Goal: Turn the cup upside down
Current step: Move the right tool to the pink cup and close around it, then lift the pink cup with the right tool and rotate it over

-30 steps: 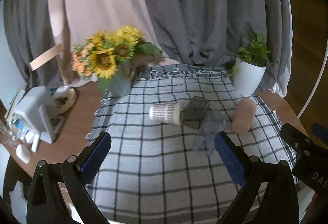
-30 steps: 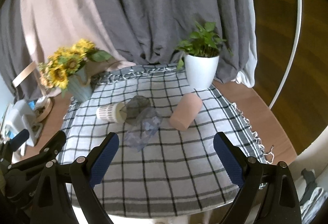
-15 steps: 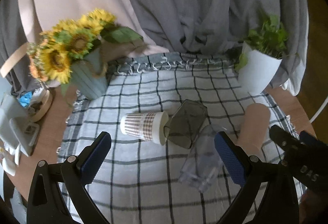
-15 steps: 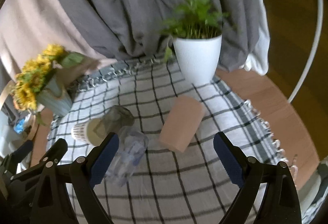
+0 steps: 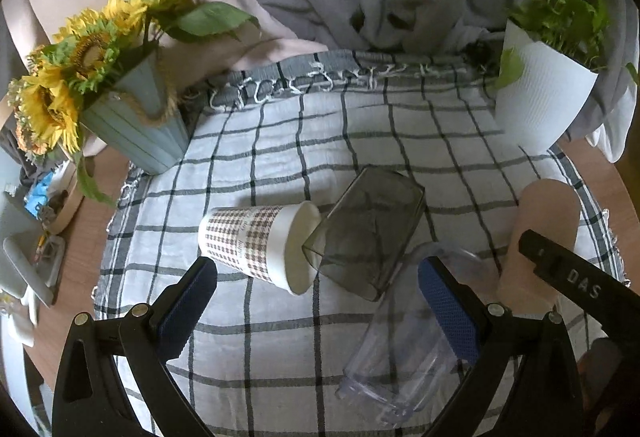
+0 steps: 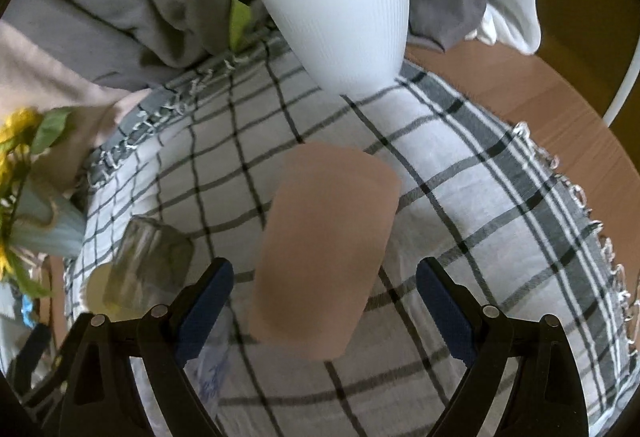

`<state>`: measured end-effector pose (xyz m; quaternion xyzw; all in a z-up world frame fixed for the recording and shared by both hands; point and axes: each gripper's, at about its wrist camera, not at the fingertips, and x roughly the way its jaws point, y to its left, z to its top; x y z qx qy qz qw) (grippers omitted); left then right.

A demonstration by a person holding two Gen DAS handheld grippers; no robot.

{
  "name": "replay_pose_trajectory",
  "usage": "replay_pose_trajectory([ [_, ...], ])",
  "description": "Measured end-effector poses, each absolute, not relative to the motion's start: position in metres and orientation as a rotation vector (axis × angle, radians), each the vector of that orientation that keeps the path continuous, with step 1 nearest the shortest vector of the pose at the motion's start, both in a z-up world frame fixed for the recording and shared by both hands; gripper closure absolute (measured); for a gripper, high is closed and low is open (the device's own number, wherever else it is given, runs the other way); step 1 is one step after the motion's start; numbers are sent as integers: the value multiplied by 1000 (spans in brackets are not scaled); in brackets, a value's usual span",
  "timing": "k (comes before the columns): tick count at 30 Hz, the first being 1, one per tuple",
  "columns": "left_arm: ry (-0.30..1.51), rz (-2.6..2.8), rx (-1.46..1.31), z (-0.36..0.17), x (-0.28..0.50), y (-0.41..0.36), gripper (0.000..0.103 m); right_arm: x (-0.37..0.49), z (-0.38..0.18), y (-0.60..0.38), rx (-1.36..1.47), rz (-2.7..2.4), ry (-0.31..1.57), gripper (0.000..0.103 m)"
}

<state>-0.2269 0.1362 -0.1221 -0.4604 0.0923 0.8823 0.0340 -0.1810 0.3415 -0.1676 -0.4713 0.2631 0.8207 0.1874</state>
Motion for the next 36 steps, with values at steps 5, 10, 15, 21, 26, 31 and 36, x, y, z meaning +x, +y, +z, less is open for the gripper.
replay_pose_trajectory([
  [5, 293, 2712, -1446, -125, -227, 140, 0, -195, -183, 346, -1393, 2289, 775, 12],
  [10, 308, 2712, -1446, -126, -225, 145, 0, -202, -197, 351, -1439, 2253, 816, 23],
  [15, 298, 2699, -1464, -126, -222, 144, 0, -201, -195, 347, -1453, 2282, 781, 29],
  [21, 296, 2698, -1453, -121, -207, 137, 0, -177, -183, 342, -1447, 2302, 745, 29],
  [26, 289, 2674, -1428, -113, -186, 124, 0, -145, -161, 328, -1418, 2352, 696, 29],
  [31, 219, 2673, -1437, -106, -160, 99, 0, -114, -134, 304, -1404, 2424, 636, 29],
  [36, 207, 2690, -1447, -105, -129, 69, 0, -92, -122, 269, -1464, 2477, 576, 29],
])
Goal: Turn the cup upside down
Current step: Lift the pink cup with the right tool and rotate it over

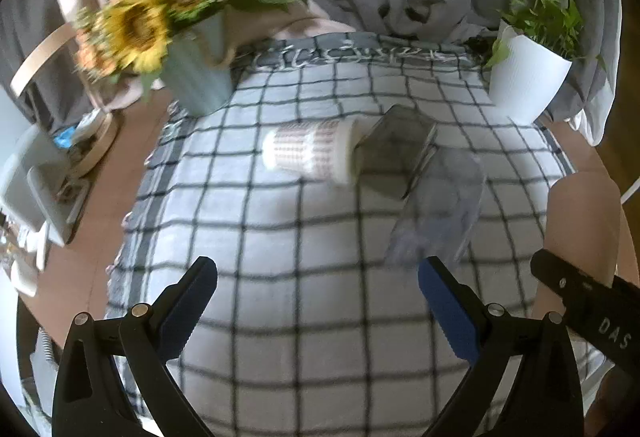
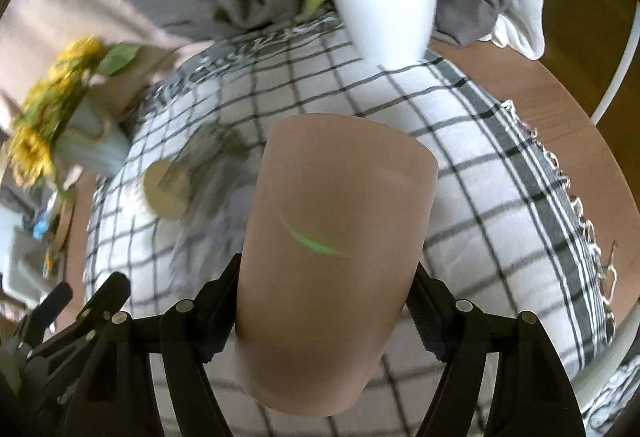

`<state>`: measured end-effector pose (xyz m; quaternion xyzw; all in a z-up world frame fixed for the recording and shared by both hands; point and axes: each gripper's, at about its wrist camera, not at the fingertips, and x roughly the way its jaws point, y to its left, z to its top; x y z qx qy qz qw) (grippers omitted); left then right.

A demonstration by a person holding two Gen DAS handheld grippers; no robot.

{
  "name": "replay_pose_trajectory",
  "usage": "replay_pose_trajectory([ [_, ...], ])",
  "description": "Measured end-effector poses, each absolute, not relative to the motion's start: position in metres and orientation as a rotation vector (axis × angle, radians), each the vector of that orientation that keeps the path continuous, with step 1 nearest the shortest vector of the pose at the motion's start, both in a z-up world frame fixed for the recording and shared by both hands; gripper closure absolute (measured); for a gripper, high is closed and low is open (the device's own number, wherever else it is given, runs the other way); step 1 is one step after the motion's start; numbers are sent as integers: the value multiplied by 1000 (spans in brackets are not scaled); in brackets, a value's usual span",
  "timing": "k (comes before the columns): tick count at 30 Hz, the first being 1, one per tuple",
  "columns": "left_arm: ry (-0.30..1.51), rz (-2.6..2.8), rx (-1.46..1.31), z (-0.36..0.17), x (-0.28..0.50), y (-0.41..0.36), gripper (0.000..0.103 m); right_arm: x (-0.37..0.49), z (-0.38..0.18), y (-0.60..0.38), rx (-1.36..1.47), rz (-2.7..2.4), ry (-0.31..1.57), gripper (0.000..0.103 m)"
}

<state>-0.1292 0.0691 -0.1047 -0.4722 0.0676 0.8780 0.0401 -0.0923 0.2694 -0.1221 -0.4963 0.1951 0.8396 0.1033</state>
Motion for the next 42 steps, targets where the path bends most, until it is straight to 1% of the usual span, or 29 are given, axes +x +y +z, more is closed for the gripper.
replay_pose_trajectory([
  [3, 235, 2721, -1459, -107, -114, 51, 0, -85, -125, 246, -1534, 2502, 508, 29],
  [7, 217, 2726, -1509, -116, -97, 25, 0, -77, -135, 216, -1633, 2514, 432, 29],
  [16, 170, 2727, -1655, -146, -79, -21, 0, -67, -161, 158, -1781, 2538, 336, 29],
  [24, 140, 2740, -1737, -164, -77, -49, 0, -67, -185, 130, -1884, 2506, 304, 29],
  [28, 152, 2733, -1750, -170, -75, -48, 0, -67, -190, 129, -1891, 2487, 270, 29],
  [36, 167, 2719, -1759, -171, -75, -45, 0, -67, -194, 129, -1899, 2481, 257, 28],
  [38, 167, 2726, -1753, -169, -75, -45, 0, -67, -193, 128, -1893, 2487, 264, 27],
  [39, 164, 2731, -1750, -167, -75, -46, 0, -67, -191, 128, -1883, 2492, 268, 23],
  [40, 159, 2736, -1743, -165, -74, -46, 0, -66, -187, 129, -1867, 2496, 267, 22],
  [42, 145, 2753, -1713, -156, -70, -46, 0, -61, -174, 132, -1817, 2519, 277, 22],
])
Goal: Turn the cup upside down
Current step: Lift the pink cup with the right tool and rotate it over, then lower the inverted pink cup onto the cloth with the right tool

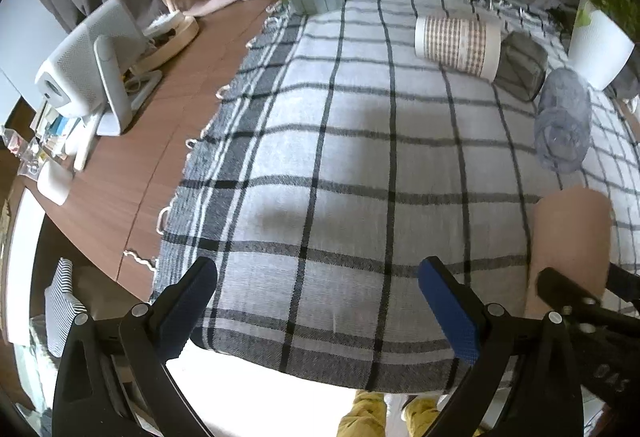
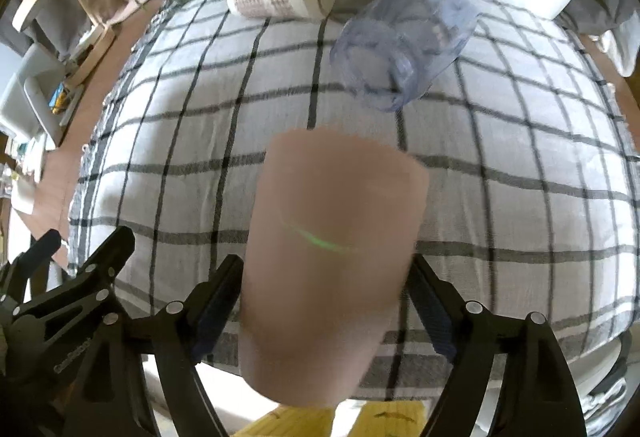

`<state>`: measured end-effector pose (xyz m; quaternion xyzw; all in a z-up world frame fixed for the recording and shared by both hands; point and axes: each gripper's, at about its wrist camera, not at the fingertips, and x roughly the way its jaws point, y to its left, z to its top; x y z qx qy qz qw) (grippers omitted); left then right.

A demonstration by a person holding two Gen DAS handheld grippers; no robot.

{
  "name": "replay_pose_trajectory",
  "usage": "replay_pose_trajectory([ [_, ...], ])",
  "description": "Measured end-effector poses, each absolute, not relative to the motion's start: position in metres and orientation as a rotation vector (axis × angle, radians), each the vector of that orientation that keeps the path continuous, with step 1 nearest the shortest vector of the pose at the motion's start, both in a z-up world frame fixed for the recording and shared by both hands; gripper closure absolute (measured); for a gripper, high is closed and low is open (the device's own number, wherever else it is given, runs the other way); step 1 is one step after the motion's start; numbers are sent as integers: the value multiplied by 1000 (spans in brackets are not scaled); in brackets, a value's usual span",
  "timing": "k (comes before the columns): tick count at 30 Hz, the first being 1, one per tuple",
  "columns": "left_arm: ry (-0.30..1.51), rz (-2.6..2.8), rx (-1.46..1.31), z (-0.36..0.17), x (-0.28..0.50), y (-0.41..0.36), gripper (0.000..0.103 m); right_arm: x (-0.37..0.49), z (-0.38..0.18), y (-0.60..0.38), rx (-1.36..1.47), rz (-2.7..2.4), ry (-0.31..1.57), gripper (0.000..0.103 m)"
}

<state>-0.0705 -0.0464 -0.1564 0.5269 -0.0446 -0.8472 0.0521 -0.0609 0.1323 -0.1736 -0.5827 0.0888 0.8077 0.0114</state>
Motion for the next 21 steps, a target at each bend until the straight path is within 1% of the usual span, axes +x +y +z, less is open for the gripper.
replay_pose_trajectory([
  [3, -119, -2640, 1546, -142, -61, -44, 0, -49, -144, 140, -1699, 2575, 303, 21],
  [4, -114, -2667, 1526, -137, -56, -41, 0, -46, -136, 143, -1660, 2588, 305, 20],
  [7, -111, -2758, 1466, -124, -39, -29, 0, -30, -107, 156, -1497, 2608, 275, 16],
  [10, -121, -2859, 1406, -115, -20, -9, 0, -18, -92, 166, -1407, 2617, 222, 15],
  [13, -135, -2947, 1358, -113, -3, 13, 0, -5, -89, 180, -1394, 2599, 179, 15],
  [17, -130, -3023, 1327, -119, 14, 40, 0, 13, -97, 198, -1449, 2558, 143, 15],
  [21, -214, -3090, 1223, -131, 37, 63, 0, 24, -114, 216, -1501, 2511, 113, 15],
])
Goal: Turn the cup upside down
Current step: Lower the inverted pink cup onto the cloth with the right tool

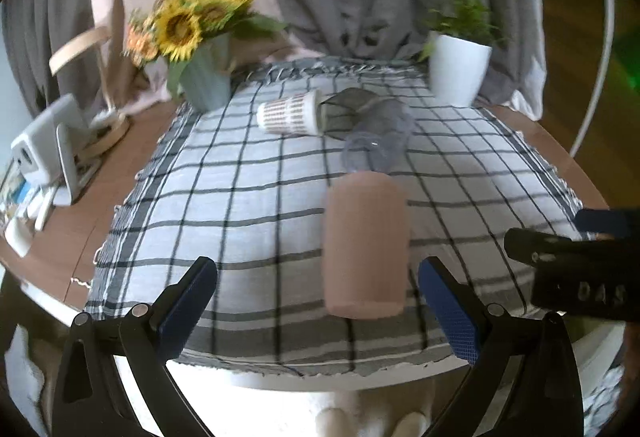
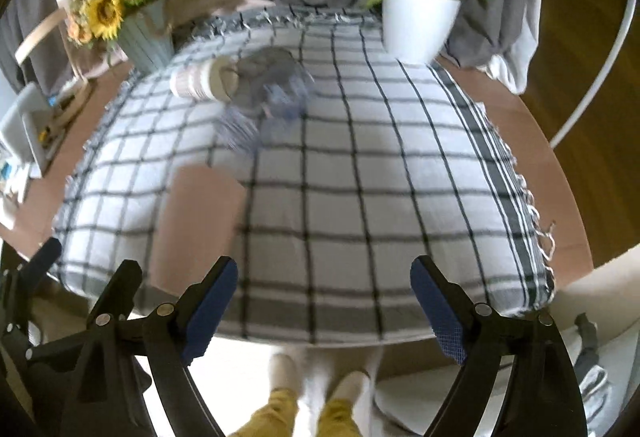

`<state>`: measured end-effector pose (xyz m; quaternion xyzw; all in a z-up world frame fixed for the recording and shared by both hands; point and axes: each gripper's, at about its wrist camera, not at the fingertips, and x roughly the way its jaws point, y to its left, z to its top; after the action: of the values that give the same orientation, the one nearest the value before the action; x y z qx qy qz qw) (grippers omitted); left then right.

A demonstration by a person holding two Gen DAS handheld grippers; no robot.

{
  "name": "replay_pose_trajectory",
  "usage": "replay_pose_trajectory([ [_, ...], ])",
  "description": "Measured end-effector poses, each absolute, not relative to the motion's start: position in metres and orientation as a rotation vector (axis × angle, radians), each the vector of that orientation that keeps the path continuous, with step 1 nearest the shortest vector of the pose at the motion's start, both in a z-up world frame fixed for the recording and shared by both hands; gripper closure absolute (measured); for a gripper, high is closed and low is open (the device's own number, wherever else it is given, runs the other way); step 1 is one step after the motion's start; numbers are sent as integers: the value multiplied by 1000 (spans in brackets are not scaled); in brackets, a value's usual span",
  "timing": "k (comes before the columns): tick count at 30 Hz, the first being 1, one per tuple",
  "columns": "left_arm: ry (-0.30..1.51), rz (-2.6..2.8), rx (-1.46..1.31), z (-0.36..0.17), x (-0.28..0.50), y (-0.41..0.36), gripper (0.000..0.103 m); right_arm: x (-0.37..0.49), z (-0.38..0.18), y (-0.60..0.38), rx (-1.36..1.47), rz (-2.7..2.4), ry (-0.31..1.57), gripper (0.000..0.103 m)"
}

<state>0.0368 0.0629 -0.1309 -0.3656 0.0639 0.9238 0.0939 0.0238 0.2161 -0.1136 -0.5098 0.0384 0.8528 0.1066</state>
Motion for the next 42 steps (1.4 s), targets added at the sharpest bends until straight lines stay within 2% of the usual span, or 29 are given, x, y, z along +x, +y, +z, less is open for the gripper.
replay_pose_trajectory([
  [6, 246, 2758, -1004, -160, 50, 83, 2, 42, -136, 241, -1528, 2435, 55, 15],
  [9, 291, 2780, -996, -176, 48, 92, 12, 46, -146, 249, -1554, 2409, 39, 15],
  [14, 244, 2798, -1016, -196, 41, 94, 15, 49, -159, 254, -1581, 2379, 16, 15],
  [19, 276, 2833, -972, -202, 37, 98, 25, 52, -162, 254, -1601, 2381, 6, 15],
  [22, 255, 2830, -969, -203, 35, 99, 31, 52, -164, 253, -1605, 2380, -1, 15],
  [24, 253, 2819, -971, -203, 35, 100, 39, 51, -164, 253, -1605, 2379, -6, 15],
  [33, 237, 2793, -1023, -196, 38, 102, 39, 50, -160, 258, -1591, 2385, -4, 15],
  [42, 190, 2766, -1040, -163, 46, 99, 39, 44, -141, 255, -1547, 2453, 22, 15],
])
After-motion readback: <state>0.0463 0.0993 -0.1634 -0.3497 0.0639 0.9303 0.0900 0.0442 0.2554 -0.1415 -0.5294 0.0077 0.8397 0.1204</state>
